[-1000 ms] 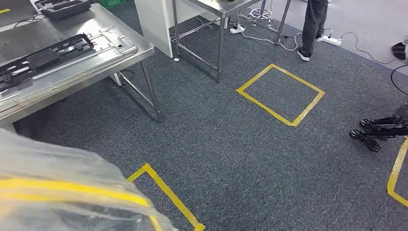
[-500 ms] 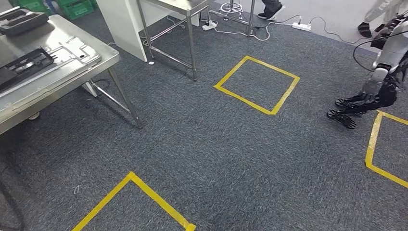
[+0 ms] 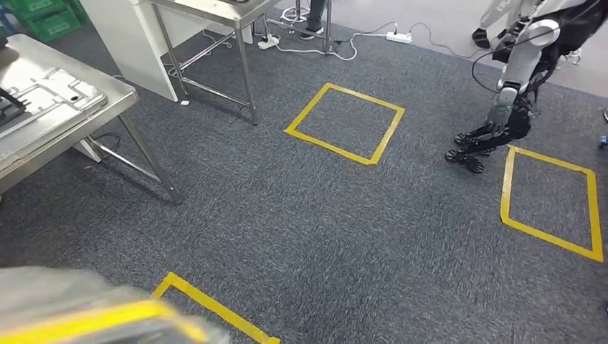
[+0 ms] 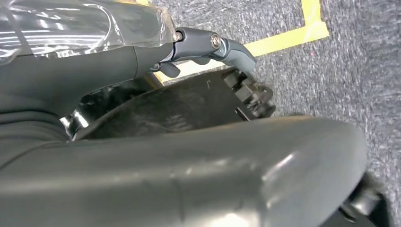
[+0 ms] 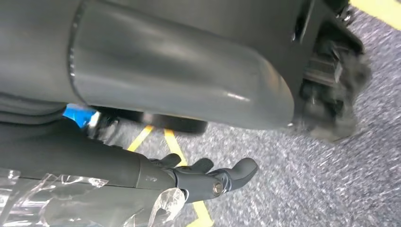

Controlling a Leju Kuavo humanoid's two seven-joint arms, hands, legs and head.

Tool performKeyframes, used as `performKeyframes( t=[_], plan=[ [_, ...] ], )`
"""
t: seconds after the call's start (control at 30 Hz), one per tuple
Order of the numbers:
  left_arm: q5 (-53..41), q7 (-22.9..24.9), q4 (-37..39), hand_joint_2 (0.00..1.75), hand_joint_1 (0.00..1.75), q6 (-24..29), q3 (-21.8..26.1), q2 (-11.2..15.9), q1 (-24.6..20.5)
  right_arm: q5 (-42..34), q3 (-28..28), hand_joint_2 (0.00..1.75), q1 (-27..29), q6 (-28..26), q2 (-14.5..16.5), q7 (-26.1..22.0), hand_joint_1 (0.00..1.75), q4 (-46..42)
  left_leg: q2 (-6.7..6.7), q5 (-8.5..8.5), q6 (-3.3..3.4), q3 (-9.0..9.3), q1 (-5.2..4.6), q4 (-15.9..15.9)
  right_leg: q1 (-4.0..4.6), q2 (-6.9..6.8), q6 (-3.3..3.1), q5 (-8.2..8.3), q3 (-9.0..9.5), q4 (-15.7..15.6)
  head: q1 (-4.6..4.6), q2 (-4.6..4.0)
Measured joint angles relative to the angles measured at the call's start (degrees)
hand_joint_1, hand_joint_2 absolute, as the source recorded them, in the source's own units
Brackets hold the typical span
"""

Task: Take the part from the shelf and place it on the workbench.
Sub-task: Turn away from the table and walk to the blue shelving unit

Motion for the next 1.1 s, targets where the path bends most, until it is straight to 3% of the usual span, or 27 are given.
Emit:
performKeyframes(
  t=[0.07, 0.1, 0.13, 0.2, 0.27, 0.3, 0.4, 0.47, 0.53, 0.6, 0.63, 0.67, 0.77, 0.83, 0.9, 0.97, 1.03, 1.1],
  plan=[
    [0.1, 0.0, 0.0, 0.00, 0.00, 0.2, 0.0, 0.0, 0.1, 0.0, 0.2, 0.00, -0.1, 0.1, 0.1, -0.3, 0.00, 0.0, 1.34, -0.02, 0.15, -0.07, -0.07, 0.0, -0.30, -1.09, 0.51, -3.29, -3.62, 7.7, 0.05, 0.00],
    [0.2, 0.0, 0.1, 0.00, 0.00, 0.3, 0.0, 0.0, 0.2, -0.1, 0.3, 0.00, 0.0, 0.1, 0.1, -0.3, 0.00, 0.0, 1.96, -0.04, 0.13, -0.10, -0.08, 0.0, -0.52, -1.30, 0.75, -3.63, -4.50, 9.7, 0.05, 0.00],
    [0.2, 0.0, 0.1, 0.00, 0.00, 0.5, 0.0, 0.0, 0.2, -0.2, 0.5, 0.00, 0.0, 0.2, 0.1, -0.4, 0.00, 0.0, 2.55, -0.08, 0.07, -0.08, -0.05, 0.1, -0.75, -1.52, 0.97, -2.87, -4.18, 9.3, 0.05, 0.00],
    [0.3, -0.3, 0.1, 0.00, 0.00, 0.8, 0.0, 0.0, 0.2, -0.4, 0.6, 0.00, 0.0, 0.4, 0.2, -0.3, 0.00, 0.0, 3.54, -0.29, -0.26, 0.15, 0.07, 0.1, -1.18, -2.73, 1.33, 0.75, -0.23, 2.1, 0.06, 0.00],
    [0.3, -0.5, 0.1, 0.00, 0.00, 0.9, 0.0, 0.1, 0.1, -0.4, 0.7, 0.00, -0.1, 0.4, 0.3, -0.3, 0.00, 0.0, 4.41, -0.75, -1.00, 0.35, -0.14, 0.4, -1.15, -4.47, 1.22, 3.12, 3.55, -5.0, 0.03, 0.00],
    [0.3, -0.5, 0.1, 0.00, 0.00, 1.0, 0.0, 0.1, 0.1, -0.4, 0.8, 0.00, -0.2, 0.4, 0.4, -0.4, 0.00, -0.1, 4.82, -0.93, -1.39, 0.42, -0.28, 0.4, -1.02, -4.90, 0.92, 3.44, 4.28, -6.6, -0.03, 0.00],
    [-0.1, -0.6, 0.1, 0.00, 0.00, 0.9, 0.0, 0.1, 0.0, -0.2, 1.0, 0.00, -0.1, 0.5, 0.6, -1.3, 0.00, -0.1, 5.48, -1.33, -2.42, 0.53, -0.01, 0.7, -0.65, -3.59, -0.40, 3.54, 3.89, -6.9, -0.19, 0.00],
    [-0.2, -0.8, 0.1, 0.00, 0.00, 0.9, 0.0, 0.1, 0.0, 0.1, 1.1, 0.00, -0.2, 0.7, 0.7, -1.6, 0.00, -0.1, 3.94, -3.68, -2.88, -0.77, 0.31, 4.0, -0.66, -2.74, -1.16, 3.81, 3.75, -7.0, -0.23, 0.00],
    [-0.2, -1.0, 0.1, 0.00, 0.00, 1.1, 0.0, 0.2, 0.1, 0.3, 1.4, 0.00, -0.2, 1.1, 0.7, -1.3, 0.00, -0.1, 2.11, -7.83, -2.96, -4.29, 0.34, 11.9, -0.54, -1.81, -1.68, 3.99, 3.57, -7.0, -0.32, 0.00],
    [-0.1, -1.1, 0.1, 0.00, 0.00, 1.1, 0.0, 0.2, 0.1, 0.5, 1.7, 0.00, -0.3, 1.6, 0.7, -0.7, 0.00, -0.1, 1.50, -9.88, -2.79, -7.25, 0.25, 18.2, -0.29, -0.59, -1.92, 4.09, 3.46, -7.0, -0.36, 0.00],
    [-0.2, -1.1, 0.1, 0.00, 0.00, 1.0, 0.0, 0.2, 0.0, 0.5, 1.9, 0.00, -0.3, 1.7, 0.7, -0.4, 0.00, 0.0, 1.30, -9.21, -2.59, -7.33, 0.19, 18.3, -0.20, 0.10, -1.94, 4.12, 3.46, -7.0, -0.36, 0.00],
    [-0.4, -1.1, 0.1, 0.00, 0.00, 0.8, 0.0, 0.2, 0.0, 0.5, 2.1, 0.00, -0.3, 1.7, 0.7, -0.3, 0.00, 0.0, 0.99, -7.54, -2.31, -6.33, 0.13, 16.0, -0.15, 0.84, -1.94, 4.15, 3.52, -7.0, -0.37, 0.00],
    [-0.6, -1.1, 0.1, 0.00, 0.00, 0.6, -0.1, 0.2, 0.1, 0.4, 2.4, 0.00, -0.3, 1.8, 0.8, -0.2, 0.00, 0.0, -2.08, -1.92, -1.45, -1.26, -0.03, 4.3, -0.01, 2.92, -1.64, 4.31, 3.47, -6.9, -0.37, 0.00],
    [-0.5, -1.0, 0.2, 0.00, 0.00, 0.5, -0.1, 0.2, 0.1, 0.3, 2.4, 0.00, -0.3, 1.9, 0.9, -0.2, 0.00, 0.0, -2.91, -1.11, -1.35, -0.30, -0.19, 1.5, 0.05, 4.01, -1.18, 4.58, 3.10, -6.8, -0.31, 0.00],
    [-0.5, -0.6, 0.2, 0.00, 0.00, 0.1, -0.1, 0.2, 0.0, 0.2, 2.5, 0.00, -0.2, 2.0, 0.9, -0.1, 0.00, 0.0, -1.86, -0.76, -0.91, -0.28, -0.32, 1.2, -0.23, 4.57, -0.55, 4.74, 2.84, -6.8, -0.27, 0.00],
    [-0.6, -0.3, 0.2, 0.00, 0.00, -0.2, -0.1, 0.2, -0.1, 0.3, 2.7, 0.00, -0.1, 2.2, 1.0, -0.1, 0.00, 0.0, -0.82, -0.30, -0.03, -0.18, -0.29, 0.7, -0.29, 2.58, 0.03, 3.22, 1.80, -4.6, -0.15, 0.00],
    [-0.5, -0.1, 0.2, 0.00, 0.00, -0.3, -0.1, 0.2, -0.1, 0.4, 3.1, 0.00, -0.2, 2.3, 1.1, 0.1, 0.00, 0.0, 0.37, -0.12, 0.49, -0.22, -0.32, 0.5, -0.27, -0.15, 0.48, -0.57, -1.29, 2.2, 0.04, 0.00],
    [-0.2, 0.0, 0.2, 0.00, 0.00, -0.2, -0.1, 0.2, 0.1, 0.7, 3.4, 0.00, -0.3, 2.6, 1.2, 0.4, 0.00, 0.0, 1.75, -0.13, 0.62, -0.34, -0.43, 0.5, -0.43, -0.99, 0.90, -3.32, -4.32, 9.1, 0.12, 0.00]
  ],
)
